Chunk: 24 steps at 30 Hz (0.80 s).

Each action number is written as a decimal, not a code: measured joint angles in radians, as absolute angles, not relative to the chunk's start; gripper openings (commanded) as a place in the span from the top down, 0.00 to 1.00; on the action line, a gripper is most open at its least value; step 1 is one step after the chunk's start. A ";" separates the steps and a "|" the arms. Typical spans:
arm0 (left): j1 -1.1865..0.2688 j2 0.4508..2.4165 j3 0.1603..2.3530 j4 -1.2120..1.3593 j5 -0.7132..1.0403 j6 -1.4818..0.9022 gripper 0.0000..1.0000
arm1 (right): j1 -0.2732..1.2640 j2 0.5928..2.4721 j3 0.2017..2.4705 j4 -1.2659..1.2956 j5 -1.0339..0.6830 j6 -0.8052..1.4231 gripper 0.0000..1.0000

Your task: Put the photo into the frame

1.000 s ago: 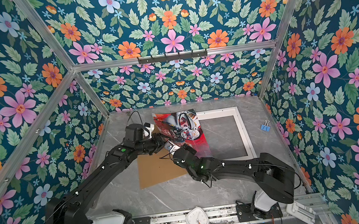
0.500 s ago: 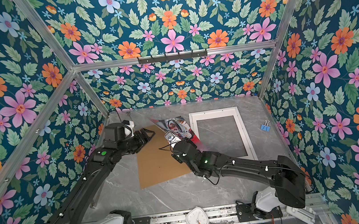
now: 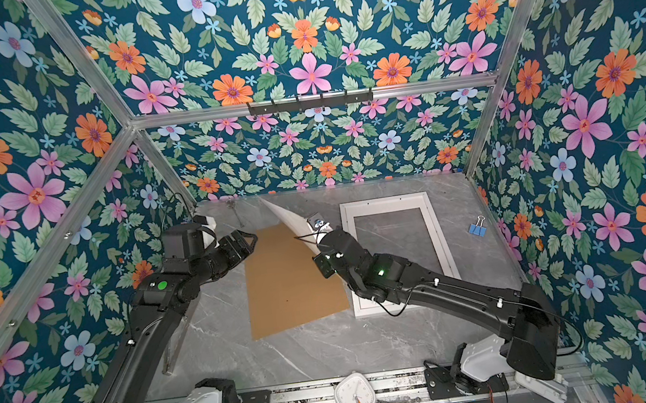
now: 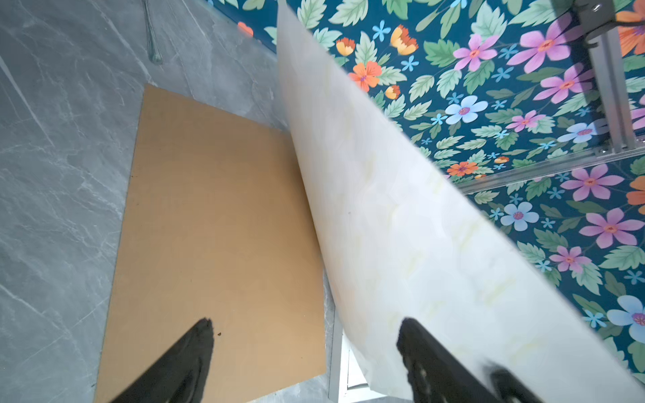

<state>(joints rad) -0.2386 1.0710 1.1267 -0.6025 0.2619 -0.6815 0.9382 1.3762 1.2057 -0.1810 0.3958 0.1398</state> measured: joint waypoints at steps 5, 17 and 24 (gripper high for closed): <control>-0.238 1.085 1.044 -0.545 0.313 -0.707 0.18 | 0.826 1.301 1.169 -0.221 0.340 0.288 1.00; -0.252 1.132 0.941 -0.404 0.432 -0.783 0.21 | 0.474 1.124 0.970 -0.274 0.159 0.643 1.00; -0.291 1.157 0.912 -0.341 0.444 -0.812 0.20 | 0.322 1.011 0.846 -0.289 0.089 0.760 1.00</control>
